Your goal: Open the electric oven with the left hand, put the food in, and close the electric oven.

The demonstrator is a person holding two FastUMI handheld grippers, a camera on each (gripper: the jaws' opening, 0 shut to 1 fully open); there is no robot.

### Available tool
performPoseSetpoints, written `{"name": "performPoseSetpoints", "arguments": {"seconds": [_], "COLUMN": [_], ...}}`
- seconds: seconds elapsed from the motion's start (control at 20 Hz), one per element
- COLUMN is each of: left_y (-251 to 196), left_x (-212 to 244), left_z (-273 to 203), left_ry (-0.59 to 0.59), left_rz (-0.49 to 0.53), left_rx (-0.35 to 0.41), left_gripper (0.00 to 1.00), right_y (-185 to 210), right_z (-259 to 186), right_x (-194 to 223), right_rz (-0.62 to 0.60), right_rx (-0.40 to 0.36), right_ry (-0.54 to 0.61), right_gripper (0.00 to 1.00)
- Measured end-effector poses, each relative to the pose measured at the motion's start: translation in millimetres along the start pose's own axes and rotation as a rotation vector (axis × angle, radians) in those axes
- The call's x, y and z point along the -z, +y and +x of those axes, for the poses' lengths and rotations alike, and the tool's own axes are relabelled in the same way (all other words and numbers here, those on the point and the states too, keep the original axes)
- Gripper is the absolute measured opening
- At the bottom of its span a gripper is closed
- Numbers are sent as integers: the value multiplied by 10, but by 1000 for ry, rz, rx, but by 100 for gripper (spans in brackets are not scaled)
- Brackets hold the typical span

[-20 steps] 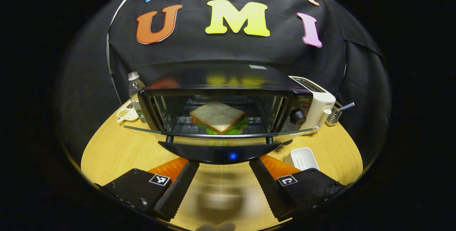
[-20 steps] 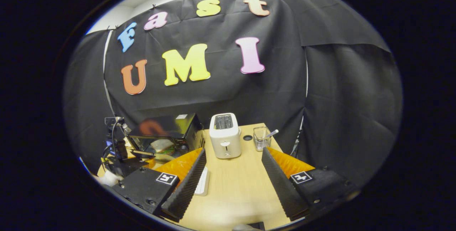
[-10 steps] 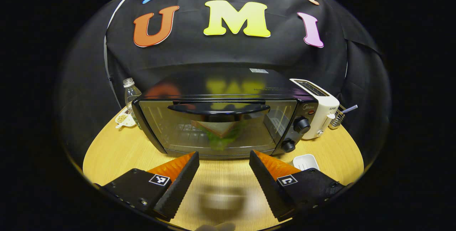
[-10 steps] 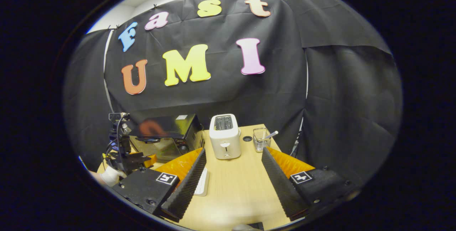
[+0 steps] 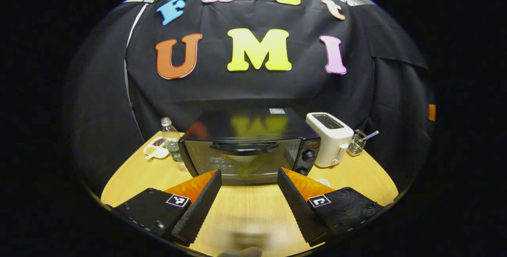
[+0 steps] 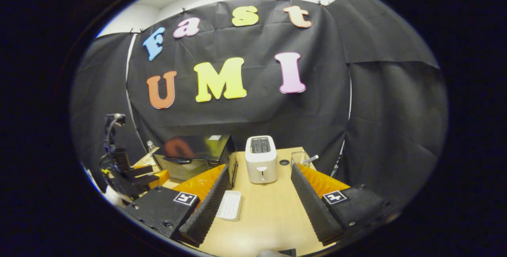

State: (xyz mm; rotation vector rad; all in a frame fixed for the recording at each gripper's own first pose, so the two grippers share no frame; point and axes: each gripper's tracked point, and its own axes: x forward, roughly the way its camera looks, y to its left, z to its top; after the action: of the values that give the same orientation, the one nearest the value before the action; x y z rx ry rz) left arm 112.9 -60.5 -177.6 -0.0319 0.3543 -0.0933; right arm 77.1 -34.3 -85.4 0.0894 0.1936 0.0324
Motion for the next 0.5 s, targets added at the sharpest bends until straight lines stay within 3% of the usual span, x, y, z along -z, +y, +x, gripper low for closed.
{"name": "performPoseSetpoints", "arguments": {"seconds": [0.05,0.1,0.15,0.2,0.5], "left_y": [1,8,25,51,151], "left_x": [-126,-270,-429,-574,-1282], "left_z": [-175,-347,-521,-698,-1528], "left_ry": [-30,-69,-109,-148,-341], "left_rz": [3,7,8,7,45], "left_rx": [4,4,0,-4,-23], "left_gripper": [93,93,93,93,93], "right_y": [36,66,93,125,227], "right_z": [-40,-70,-116,-162,-456], "right_x": [-74,-136,-176,-240,-406], "right_rz": [-4,-2,0,0,-12], "right_rx": [-5,-6,-6,-7,16], "right_ry": [-17,-29,-42,-57,-102], "right_gripper": [100,89,89,100,100]}}
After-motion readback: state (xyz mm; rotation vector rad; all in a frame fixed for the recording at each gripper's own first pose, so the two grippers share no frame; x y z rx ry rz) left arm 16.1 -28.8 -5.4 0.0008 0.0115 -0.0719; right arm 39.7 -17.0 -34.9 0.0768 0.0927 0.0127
